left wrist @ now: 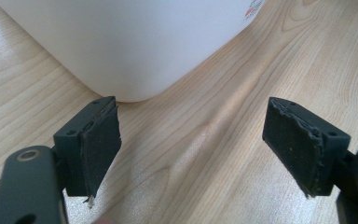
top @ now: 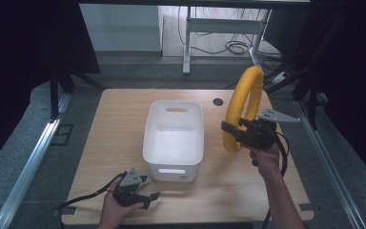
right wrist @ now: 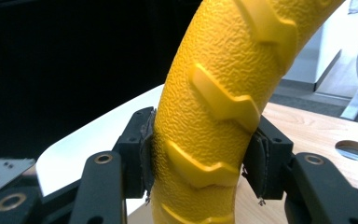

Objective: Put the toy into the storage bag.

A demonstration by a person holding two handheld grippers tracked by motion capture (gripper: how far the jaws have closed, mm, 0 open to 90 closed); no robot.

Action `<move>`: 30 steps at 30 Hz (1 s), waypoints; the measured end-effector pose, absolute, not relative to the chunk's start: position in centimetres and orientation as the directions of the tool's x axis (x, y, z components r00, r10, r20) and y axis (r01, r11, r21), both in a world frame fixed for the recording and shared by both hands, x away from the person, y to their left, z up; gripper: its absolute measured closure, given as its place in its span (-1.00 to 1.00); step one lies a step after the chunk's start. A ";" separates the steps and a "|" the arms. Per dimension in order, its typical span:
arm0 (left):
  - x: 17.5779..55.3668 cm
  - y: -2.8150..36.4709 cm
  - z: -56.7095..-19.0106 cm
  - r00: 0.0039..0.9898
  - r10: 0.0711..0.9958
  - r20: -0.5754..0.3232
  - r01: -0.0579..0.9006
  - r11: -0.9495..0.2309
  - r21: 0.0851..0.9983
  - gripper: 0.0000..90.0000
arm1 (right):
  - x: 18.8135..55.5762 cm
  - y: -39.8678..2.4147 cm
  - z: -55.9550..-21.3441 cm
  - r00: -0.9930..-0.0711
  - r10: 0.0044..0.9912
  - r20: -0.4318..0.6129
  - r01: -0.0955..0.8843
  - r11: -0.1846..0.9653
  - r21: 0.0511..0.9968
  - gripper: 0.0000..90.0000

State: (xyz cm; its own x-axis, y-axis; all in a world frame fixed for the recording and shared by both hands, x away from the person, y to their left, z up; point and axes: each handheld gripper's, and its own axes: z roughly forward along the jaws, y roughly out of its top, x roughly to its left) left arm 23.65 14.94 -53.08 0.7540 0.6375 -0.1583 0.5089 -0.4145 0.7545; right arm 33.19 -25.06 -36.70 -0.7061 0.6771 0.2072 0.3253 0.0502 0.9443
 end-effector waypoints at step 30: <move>23.7 14.8 -53.2 0.755 0.636 -0.159 0.510 -0.419 0.751 -0.57 | 32.5 -21.4 -37.2 -0.609 0.784 0.124 0.182 -0.014 0.983 0.08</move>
State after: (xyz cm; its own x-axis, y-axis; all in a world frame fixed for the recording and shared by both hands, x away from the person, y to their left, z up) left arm 23.69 14.85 -53.23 0.7555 0.6356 -0.1588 0.5102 -0.4186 0.7513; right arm 32.46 -21.42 -37.22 -0.6089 0.7836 0.1237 0.1819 -0.0139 0.9832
